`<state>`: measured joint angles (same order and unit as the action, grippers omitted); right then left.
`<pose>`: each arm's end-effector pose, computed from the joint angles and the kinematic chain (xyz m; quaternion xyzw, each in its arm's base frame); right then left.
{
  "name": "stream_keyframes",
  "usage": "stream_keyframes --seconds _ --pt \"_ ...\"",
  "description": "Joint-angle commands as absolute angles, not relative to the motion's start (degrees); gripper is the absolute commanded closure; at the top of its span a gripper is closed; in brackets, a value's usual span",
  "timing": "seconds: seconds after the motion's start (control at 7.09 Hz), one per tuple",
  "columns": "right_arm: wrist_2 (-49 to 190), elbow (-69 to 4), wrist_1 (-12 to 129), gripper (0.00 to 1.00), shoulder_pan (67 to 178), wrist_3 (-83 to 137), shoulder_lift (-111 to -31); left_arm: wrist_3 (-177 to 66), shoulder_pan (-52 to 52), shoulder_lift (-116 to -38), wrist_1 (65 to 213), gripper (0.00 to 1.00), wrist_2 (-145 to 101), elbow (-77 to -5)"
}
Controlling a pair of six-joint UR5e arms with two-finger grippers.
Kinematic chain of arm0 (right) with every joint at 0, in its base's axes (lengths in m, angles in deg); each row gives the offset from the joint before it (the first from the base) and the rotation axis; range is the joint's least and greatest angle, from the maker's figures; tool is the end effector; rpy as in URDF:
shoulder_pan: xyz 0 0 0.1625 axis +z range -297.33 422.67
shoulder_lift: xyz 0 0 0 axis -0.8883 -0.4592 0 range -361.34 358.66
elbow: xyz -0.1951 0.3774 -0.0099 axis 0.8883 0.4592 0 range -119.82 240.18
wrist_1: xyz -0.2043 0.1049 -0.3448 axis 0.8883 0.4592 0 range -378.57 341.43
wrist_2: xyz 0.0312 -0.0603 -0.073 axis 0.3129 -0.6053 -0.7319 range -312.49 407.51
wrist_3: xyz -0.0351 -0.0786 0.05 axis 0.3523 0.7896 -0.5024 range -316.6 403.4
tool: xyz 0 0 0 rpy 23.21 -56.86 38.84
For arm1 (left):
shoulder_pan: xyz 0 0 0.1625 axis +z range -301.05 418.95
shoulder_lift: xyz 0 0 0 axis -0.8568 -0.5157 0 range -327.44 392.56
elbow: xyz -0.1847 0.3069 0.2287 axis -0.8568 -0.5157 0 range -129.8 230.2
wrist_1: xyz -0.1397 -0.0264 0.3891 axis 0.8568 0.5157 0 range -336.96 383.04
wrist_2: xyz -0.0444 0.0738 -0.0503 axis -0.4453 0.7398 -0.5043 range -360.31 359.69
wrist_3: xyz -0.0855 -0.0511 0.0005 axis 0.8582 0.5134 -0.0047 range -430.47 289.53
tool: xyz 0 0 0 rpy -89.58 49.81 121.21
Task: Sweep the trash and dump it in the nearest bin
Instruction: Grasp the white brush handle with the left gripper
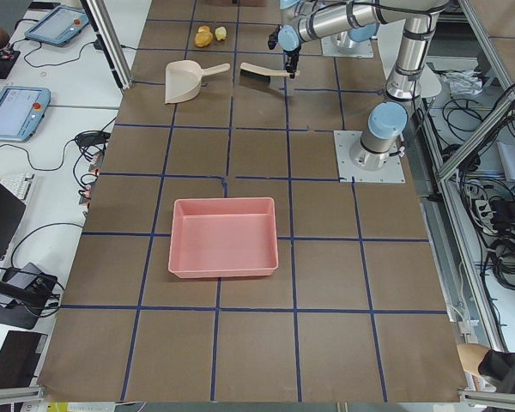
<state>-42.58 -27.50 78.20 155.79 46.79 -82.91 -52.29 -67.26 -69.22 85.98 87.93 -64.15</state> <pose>0.1631 -0.5450 0.4427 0.0568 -0.9984 0.0057 0.0008 -0.3973 -0.3119 0.2332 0.1550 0.9846 0.0773 0.0225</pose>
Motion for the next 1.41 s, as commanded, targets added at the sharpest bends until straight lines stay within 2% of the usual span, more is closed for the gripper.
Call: stream_keyframes --seconds 0.0,0.42,0.7,1.27 --pt "-42.5 -27.5 78.3 0.0 155.7 46.7 -82.9 -51.0 -67.3 -68.0 85.7 0.78 87.8 -64.2" --pt "-42.1 -27.5 78.3 0.0 155.8 46.7 -82.8 -50.8 -66.3 -62.5 91.3 0.82 88.4 -64.8" --pt "-42.1 -27.5 78.3 0.0 155.8 46.7 -82.8 -50.7 -64.0 -59.6 93.3 1.0 88.3 -64.6" --pt "-41.6 -27.8 78.2 0.0 155.9 47.7 -82.7 -50.6 -55.9 -50.0 97.2 1.0 89.3 -64.0"
